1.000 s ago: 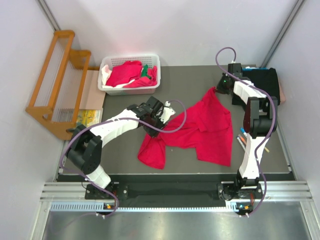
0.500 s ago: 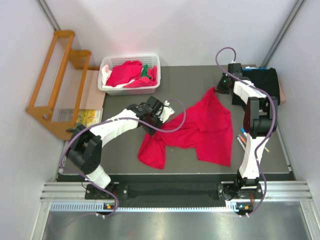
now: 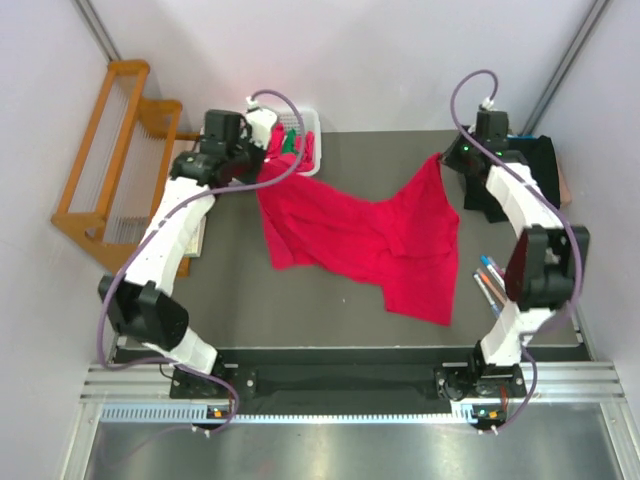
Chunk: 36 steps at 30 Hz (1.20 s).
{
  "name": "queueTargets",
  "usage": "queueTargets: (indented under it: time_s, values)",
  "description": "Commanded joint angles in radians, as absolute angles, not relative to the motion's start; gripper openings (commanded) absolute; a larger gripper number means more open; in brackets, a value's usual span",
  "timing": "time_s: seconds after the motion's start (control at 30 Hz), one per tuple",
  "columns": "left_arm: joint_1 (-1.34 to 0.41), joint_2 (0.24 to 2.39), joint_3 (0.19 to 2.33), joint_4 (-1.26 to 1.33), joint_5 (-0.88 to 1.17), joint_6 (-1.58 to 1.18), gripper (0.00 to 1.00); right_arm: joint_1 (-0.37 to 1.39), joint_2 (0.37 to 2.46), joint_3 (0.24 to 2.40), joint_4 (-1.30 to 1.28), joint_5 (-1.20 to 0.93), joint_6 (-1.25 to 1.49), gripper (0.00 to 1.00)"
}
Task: Fold and stack the t-shirts
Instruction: Flatten the tshirt out
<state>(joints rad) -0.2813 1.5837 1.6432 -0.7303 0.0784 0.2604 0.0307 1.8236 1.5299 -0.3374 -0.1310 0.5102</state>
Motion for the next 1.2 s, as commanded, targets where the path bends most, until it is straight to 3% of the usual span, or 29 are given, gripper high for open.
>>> queueTargets:
  time_s: [0.0, 0.27, 0.47, 0.63, 0.83, 1.03, 1.17]
  values:
    - [-0.291, 1.408, 1.694, -0.784, 0.121, 0.268, 0.06, 0.041, 1.548, 1.468, -0.241, -0.153, 0.528, 0.00]
    - [-0.291, 1.223, 1.736, -0.854, 0.100, 0.267, 0.08, 0.040, 1.071, 1.289, -0.259, -0.149, 0.520, 0.00]
    - [-0.281, 1.114, 1.828, -0.951, 0.127, 0.264, 0.09, 0.061, 0.737, 1.223, -0.409, -0.115, 0.509, 0.00]
    - [-0.279, 1.058, 1.980, -1.075, 0.189, 0.296, 0.12, 0.147, 0.563, 1.291, -0.578, 0.000, 0.488, 0.00]
    - [-0.279, 1.025, 2.161, -1.220, 0.212, 0.314, 0.13, 0.198, 0.499, 1.500, -0.706, 0.123, 0.474, 0.00]
    - [-0.279, 0.942, 1.966, -1.187, 0.230, 0.292, 0.12, 0.202, 0.502, 1.513, -0.706, 0.221, 0.472, 0.00]
    - [-0.279, 0.873, 1.619, -1.123, 0.255, 0.287, 0.09, 0.215, 0.525, 1.369, -0.657, 0.281, 0.480, 0.00]
